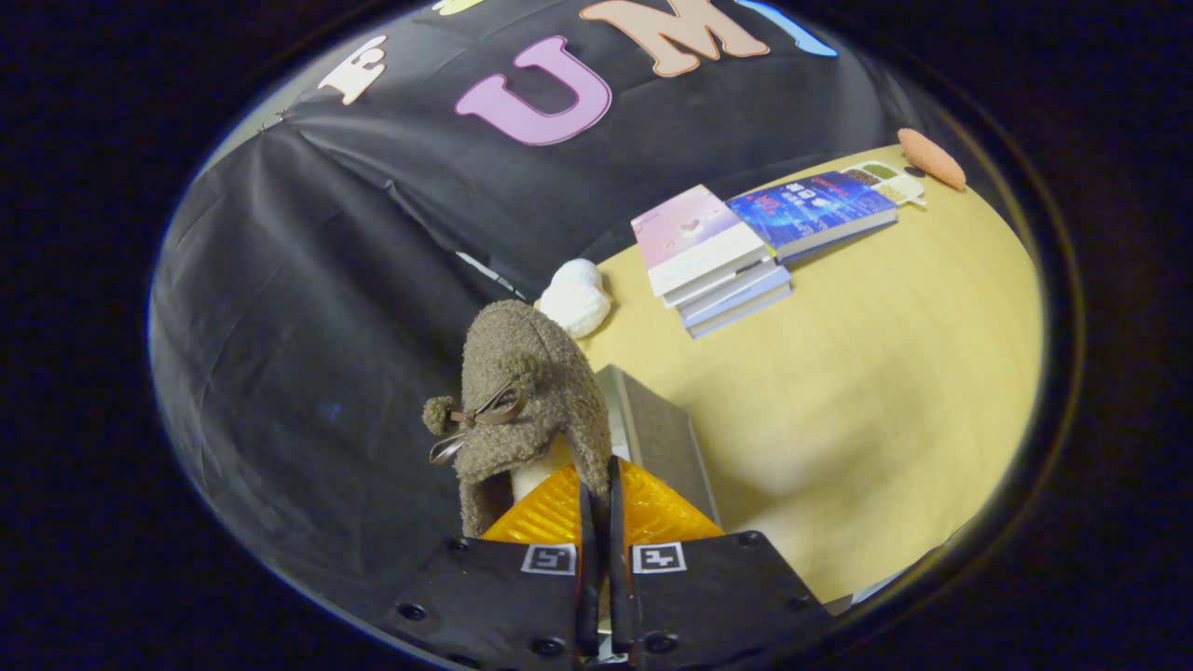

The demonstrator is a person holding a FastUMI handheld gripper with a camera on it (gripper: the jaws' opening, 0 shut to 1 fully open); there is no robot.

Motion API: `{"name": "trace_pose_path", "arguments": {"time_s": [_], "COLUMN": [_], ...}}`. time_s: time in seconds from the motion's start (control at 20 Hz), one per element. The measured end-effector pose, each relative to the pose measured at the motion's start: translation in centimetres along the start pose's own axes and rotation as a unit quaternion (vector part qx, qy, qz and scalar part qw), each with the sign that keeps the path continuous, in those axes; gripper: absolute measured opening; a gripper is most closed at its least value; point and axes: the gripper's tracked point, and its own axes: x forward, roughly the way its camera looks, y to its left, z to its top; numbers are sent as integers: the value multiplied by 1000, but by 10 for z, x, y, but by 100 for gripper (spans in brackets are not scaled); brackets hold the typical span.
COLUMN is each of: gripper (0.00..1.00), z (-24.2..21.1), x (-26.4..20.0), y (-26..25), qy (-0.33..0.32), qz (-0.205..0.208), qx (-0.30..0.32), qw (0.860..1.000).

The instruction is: Open the storage box then place both shoes into the box .Put the left shoe in first, then the right shoe, with the right side of both shoes facing outward in a uniform manner.

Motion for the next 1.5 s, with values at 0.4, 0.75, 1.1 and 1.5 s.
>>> {"name": "trace_pose_path", "arguments": {"time_s": [0.4, 0.75, 1.1, 1.5], "gripper": [8, 18, 11, 11], "z": [-37, -32, -17, -8], "x": [9, 10, 10, 10], "y": [-15, -8, -11, -17], "qy": [33, 26, 16, 11], "qz": [-28, -14, -13, -16], "qx": [15, 32, 48, 48], "qw": [999, 999, 999, 999]}}
